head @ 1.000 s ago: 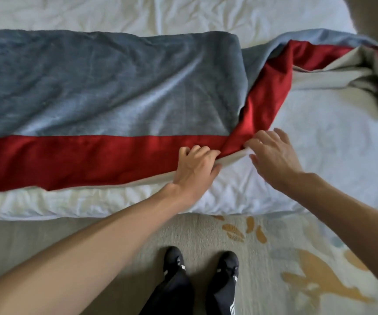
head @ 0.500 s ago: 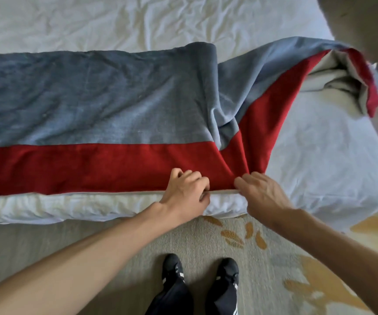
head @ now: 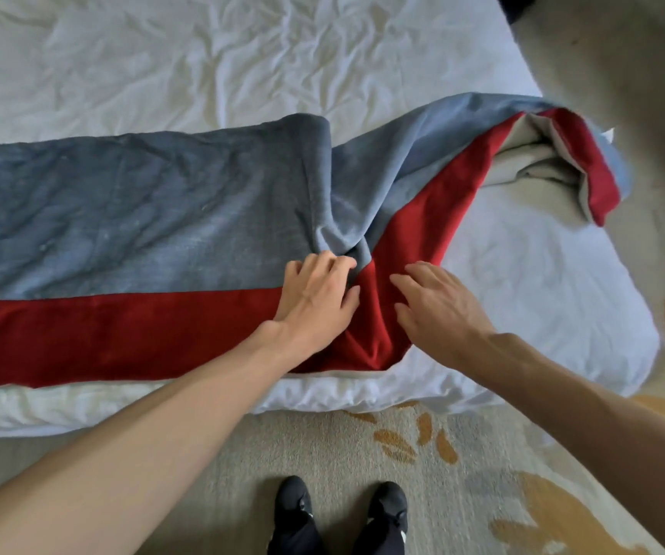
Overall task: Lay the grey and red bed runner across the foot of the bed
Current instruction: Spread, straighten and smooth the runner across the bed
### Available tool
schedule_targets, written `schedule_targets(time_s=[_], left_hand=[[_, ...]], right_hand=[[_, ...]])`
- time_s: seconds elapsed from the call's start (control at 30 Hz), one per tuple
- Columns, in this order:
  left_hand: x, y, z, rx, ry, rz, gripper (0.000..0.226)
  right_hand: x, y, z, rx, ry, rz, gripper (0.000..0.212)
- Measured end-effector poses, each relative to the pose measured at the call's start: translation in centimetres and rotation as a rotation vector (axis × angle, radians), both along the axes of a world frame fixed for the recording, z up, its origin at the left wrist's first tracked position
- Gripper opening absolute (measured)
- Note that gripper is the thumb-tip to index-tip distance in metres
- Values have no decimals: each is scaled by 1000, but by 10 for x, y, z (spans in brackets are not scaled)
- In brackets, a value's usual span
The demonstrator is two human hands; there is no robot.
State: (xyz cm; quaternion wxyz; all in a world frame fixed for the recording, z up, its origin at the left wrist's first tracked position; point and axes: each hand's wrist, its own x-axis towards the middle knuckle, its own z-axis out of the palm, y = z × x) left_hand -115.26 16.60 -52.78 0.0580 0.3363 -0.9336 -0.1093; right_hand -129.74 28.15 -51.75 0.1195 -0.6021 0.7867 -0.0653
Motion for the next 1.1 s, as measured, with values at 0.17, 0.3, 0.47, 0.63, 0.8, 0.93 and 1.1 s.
schedule_targets(time_s=[0.17, 0.3, 0.47, 0.63, 0.8, 0.93, 1.1], left_hand=[[-27, -17, 4, -27, 20, 24, 29], [-43, -33, 1, -6, 15, 34, 27], [-75, -66, 0, -73, 40, 70, 23], [-100, -108, 7, -81, 1, 94, 30], [-116, -148, 3, -90, -178, 29, 44], [-132, -168, 0, -152, -304, -18, 43], [-145, -180, -6, -186, -468, 20, 35]], right_hand=[[-27, -14, 1, 31, 31, 6, 39], [-48, -35, 2, 55, 55, 18, 41], [-80, -74, 3, 53, 92, 46, 39], [-109, -118, 6, 27, 72, 28, 38], [-120, -164, 3, -22, -41, -1, 50], [-128, -200, -5, -9, -77, 71, 49], [-154, -256, -19, 107, 6, 171, 27]])
